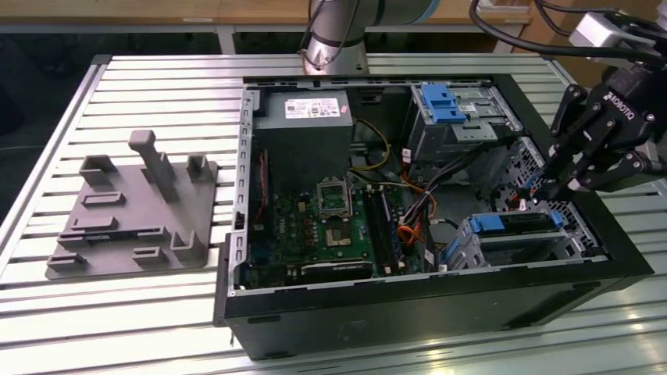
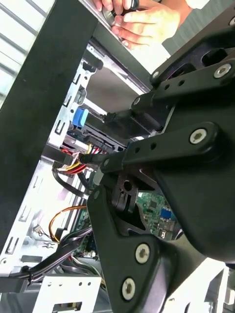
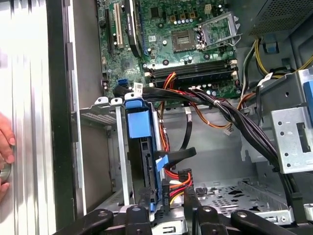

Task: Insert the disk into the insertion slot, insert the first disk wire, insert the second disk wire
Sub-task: 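Insert the first disk wire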

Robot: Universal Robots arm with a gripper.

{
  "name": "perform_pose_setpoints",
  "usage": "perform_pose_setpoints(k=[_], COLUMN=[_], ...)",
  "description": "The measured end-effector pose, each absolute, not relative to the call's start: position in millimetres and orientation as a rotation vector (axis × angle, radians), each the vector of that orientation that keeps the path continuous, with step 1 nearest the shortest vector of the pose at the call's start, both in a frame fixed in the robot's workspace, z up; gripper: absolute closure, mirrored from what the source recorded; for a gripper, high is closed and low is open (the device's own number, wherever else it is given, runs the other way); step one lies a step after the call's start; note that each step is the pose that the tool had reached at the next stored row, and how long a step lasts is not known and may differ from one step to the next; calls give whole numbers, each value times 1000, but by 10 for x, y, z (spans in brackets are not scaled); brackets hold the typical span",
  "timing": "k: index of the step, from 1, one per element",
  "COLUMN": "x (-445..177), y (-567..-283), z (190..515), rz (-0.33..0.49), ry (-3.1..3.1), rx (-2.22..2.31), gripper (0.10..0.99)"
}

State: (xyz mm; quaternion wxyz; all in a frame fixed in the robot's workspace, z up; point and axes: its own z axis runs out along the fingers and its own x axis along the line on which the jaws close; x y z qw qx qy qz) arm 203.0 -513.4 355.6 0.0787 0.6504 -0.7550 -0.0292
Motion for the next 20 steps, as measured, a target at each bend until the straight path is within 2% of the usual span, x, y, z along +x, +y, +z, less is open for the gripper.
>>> perform_pose_setpoints(k=[5, 6, 20], x=[2033, 2035, 2041], y=[-5128, -5127, -5102], z=[3548, 3548, 3510], rz=[-91, -92, -96], ry=[-2257, -2257, -2252], rx=[1944, 1944, 1940], gripper=[698, 769, 769])
